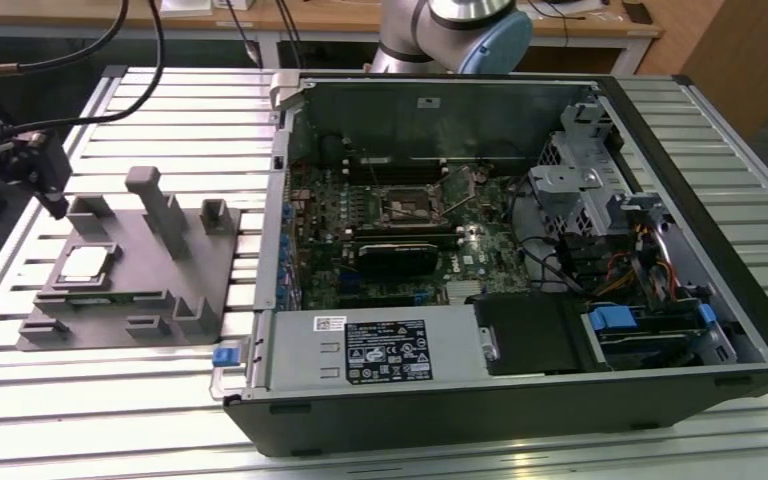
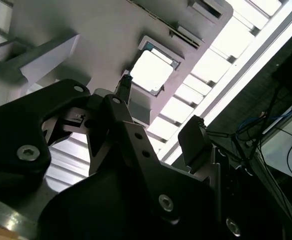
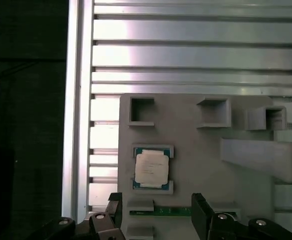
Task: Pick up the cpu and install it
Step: 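Pick up the cpu and move it towards the insertion slot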
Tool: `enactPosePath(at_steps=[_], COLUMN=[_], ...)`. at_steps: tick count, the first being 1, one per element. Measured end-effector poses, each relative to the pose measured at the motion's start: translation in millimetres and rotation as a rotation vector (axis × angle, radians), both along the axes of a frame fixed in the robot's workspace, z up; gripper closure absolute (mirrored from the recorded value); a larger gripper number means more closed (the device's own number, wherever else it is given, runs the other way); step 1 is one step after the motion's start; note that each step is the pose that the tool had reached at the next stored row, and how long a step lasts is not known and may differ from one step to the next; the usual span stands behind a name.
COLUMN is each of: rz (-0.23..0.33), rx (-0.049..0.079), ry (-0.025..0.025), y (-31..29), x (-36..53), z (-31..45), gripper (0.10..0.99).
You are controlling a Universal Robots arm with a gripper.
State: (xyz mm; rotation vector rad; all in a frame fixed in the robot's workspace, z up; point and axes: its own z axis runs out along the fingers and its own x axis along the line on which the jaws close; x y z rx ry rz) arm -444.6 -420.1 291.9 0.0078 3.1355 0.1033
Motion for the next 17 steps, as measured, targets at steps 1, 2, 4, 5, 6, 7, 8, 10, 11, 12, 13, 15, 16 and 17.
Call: enactPosePath(at_steps=[1,2,4,5,6,7,8,10,11,12,13,15,16,17], rz=[0.0,0.0,-0.001,-0.001,-0.001,-0.001,-0.001,-0.001,-0.001,-0.002,-0.002,-0.002,-0.003,-0.005], rx=[0.0,0.0,0.0,0.0,0.0,0.0,0.0,-0.001,-0.001,-0.001,-0.001,0.0,0.0,-0.001], ry=[0.0022,0.004,0.0056,0.0058,0.0059,0.0058,0.0056,0.0057,0.0058,0.006,0.0059,0.0055,0.0054,0.0058], y=[0.4,0.7,1.0,1.3,2.0,3.0,3.8,4.9,5.2,5.2,5.4,5.6,5.8,6.4], x=[1.2,1.5,1.6,1.6,1.6,1.6,1.6,0.8,-0.3,-1.7,-3.4,-5.8,-5.8,-5.9], z=[-2.1,-4.1,-7.6,-9.3,-11.1,-12.9,-14.8,-18.5,-20.3,-22.0,-23.8,-27.6,-29.4,-31.2], gripper=[0.427,0.427,0.427,0.427,0.427,0.427,0.427,0.416,0.416,0.357,0.357,0.357,0.357,0.357])
